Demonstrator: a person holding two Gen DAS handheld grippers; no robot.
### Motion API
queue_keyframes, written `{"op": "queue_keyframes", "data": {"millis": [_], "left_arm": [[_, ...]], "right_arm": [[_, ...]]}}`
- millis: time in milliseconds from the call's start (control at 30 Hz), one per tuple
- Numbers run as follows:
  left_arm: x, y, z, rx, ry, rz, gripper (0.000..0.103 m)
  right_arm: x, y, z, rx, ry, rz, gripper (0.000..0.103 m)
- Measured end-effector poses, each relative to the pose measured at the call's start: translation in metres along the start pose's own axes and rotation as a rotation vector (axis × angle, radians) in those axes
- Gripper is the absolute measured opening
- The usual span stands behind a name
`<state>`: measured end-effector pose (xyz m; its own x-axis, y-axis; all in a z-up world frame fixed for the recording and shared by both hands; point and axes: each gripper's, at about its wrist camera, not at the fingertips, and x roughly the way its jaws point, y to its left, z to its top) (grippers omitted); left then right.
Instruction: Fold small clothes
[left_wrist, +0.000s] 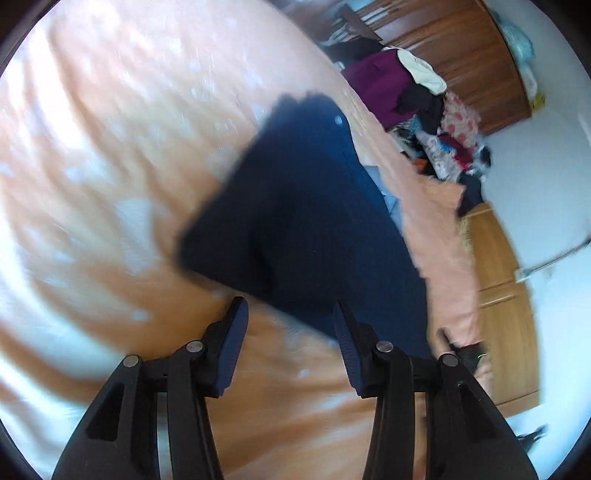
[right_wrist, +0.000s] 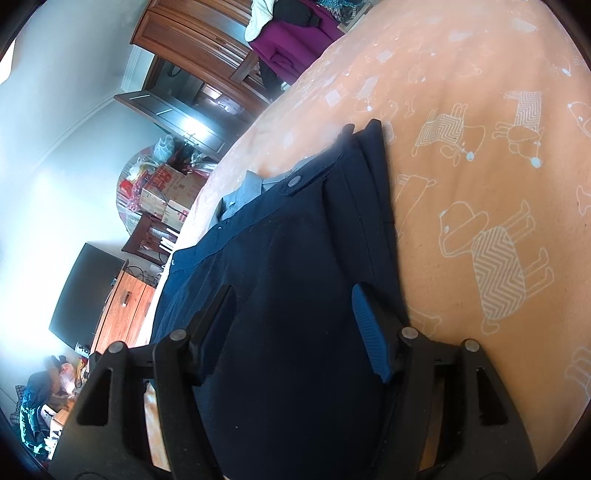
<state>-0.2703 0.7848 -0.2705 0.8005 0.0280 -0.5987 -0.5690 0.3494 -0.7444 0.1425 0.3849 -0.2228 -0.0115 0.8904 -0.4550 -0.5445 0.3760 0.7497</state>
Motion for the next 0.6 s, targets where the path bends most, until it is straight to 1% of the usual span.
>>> {"op": "queue_keyframes", "data": {"millis": [33, 100, 133, 167, 200, 233, 300, 333, 367, 400, 467, 533, 600], "left_arm": [[0.002, 0.003, 0.004, -0.022, -0.017, -0.007, 0.048], [0.005, 0.013, 0.012, -0.101, -0.058, -0.041, 0.048], [0.006, 0.013, 0.013, -0.103, -0.070, -0.036, 0.046], [0.006, 0.013, 0.013, -0.103, -0.070, -0.036, 0.040], [0.010, 0.014, 0.015, -0.081, -0.092, 0.009, 0.031], [0.011, 0.017, 0.015, -0.071, -0.100, 0.020, 0.023], [0.006, 0.028, 0.015, -0.102, -0.120, -0.002, 0.010], [0.000, 0.032, 0.016, -0.117, -0.128, -0.016, 0.008], [-0.013, 0.038, 0.018, -0.120, -0.173, 0.011, 0.004], [-0.026, 0.047, 0.021, -0.137, -0.210, 0.001, 0.005], [-0.041, 0.066, 0.025, -0.189, -0.227, -0.027, 0.006], [-0.053, 0.072, 0.026, -0.172, -0.232, -0.041, 0.003], [-0.060, 0.062, 0.021, -0.147, -0.218, -0.051, 0.003]], "right_arm": [[-0.001, 0.000, 0.000, 0.001, 0.000, 0.001, 0.064], [0.000, 0.000, 0.000, 0.001, -0.001, 0.001, 0.064], [-0.001, 0.001, 0.000, 0.000, -0.001, 0.001, 0.064], [-0.001, 0.001, 0.000, 0.000, 0.000, 0.001, 0.064], [0.000, 0.000, 0.000, 0.000, -0.001, 0.001, 0.064], [-0.001, 0.001, 0.000, 0.000, -0.001, 0.002, 0.064], [-0.001, 0.001, 0.000, 0.001, -0.001, 0.002, 0.064], [-0.001, 0.001, 0.000, 0.001, 0.000, 0.000, 0.064], [0.000, 0.001, 0.000, 0.000, 0.000, 0.000, 0.064], [0.000, 0.000, 0.000, -0.001, 0.000, 0.000, 0.064], [-0.001, 0.000, 0.000, 0.001, -0.001, 0.004, 0.064], [-0.002, 0.000, -0.001, 0.007, -0.005, 0.017, 0.064], [-0.004, 0.000, -0.001, 0.010, -0.008, 0.024, 0.064]]}}
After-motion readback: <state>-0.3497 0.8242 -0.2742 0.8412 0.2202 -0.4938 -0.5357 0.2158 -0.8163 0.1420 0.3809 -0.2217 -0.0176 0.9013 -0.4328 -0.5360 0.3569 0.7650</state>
